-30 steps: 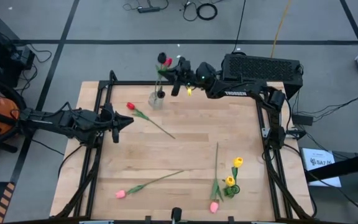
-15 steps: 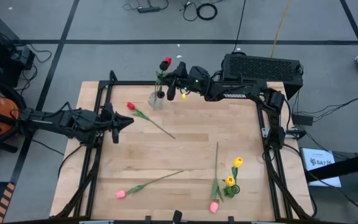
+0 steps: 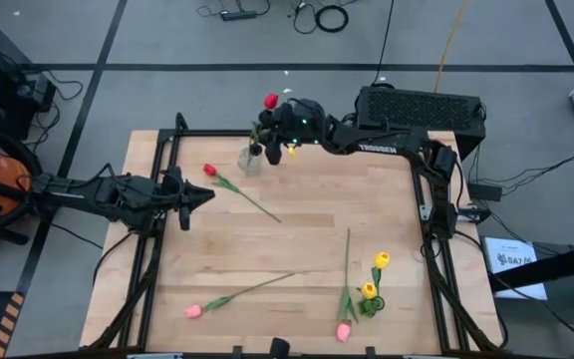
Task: Sort flowers into vase by color
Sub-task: Put the left pink tulip into the green flower vase
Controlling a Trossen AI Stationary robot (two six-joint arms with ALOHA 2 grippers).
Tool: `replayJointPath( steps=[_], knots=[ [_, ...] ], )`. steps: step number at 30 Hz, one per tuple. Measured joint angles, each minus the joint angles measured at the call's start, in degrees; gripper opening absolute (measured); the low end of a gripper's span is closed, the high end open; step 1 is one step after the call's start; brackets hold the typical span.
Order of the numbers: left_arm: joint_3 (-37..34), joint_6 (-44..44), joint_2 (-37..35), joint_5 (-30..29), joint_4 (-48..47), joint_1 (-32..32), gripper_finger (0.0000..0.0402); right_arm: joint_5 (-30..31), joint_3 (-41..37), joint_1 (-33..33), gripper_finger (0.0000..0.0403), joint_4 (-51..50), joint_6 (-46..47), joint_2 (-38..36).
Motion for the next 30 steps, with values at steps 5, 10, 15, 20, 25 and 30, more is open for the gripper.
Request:
replayJointPath(
  steps=[5, 10, 15, 20, 25, 30],
  knots=[
    [0.00, -0.10, 0.00, 0.93, -0.19, 0.00, 0.0047, 4.74, 9.02, 0.00, 0.0180, -19.53, -5.95, -0.07],
    [0.00, -0.14, 0.02, 1.08, -0.92, 0.00, 0.0047, 7.82, 18.49, -0.01, 0.0180, -38.59, -6.67, -0.13],
    [0.00, -0.45, 0.00, 2.48, -0.92, 0.00, 0.0047, 7.74, 26.01, 0.00, 0.0180, -54.09, -5.48, -0.15],
    [0.00, -4.50, 0.55, 2.08, -0.88, 0.00, 0.0047, 7.69, 35.13, 0.00, 0.0180, -71.43, 0.38, -0.17],
    [0.00, -6.35, 3.14, 0.63, -0.54, 0.00, 0.0047, 8.65, 40.93, 0.00, 0.0180, -88.95, 10.10, -1.02],
    [0.00, -14.92, 8.66, -7.14, 0.36, 0.03, 0.0047, 20.21, 40.39, 0.50, 0.0180, -101.55, 15.93, -2.97]
  ],
)
